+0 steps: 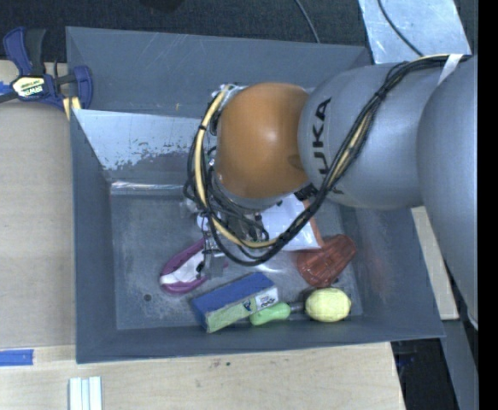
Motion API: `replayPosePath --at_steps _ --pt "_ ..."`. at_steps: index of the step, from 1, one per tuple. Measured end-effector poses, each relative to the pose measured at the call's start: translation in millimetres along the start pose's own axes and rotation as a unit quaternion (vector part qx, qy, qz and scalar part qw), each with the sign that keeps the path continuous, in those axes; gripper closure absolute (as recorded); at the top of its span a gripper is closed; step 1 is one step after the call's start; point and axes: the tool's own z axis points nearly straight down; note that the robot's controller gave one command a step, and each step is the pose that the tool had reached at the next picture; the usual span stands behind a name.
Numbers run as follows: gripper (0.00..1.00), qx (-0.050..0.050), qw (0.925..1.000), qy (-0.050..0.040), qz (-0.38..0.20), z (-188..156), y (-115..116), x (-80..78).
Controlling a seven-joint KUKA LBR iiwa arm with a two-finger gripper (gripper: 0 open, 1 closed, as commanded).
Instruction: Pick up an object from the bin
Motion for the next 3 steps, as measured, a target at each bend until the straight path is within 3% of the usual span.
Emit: replayPosePath --at_steps 1,2,3 --pt "0.0 0.001 0.9999 0.0038 0.01 39.2 -21.6 -16.4" --pt "0.0 0.0 0.9993 -0.003 0.037 68.7 -86.8 -55.2" --pt "1.0 -0.002 1.0 -0.0021 0.006 68.6 -100.9 -54.3"
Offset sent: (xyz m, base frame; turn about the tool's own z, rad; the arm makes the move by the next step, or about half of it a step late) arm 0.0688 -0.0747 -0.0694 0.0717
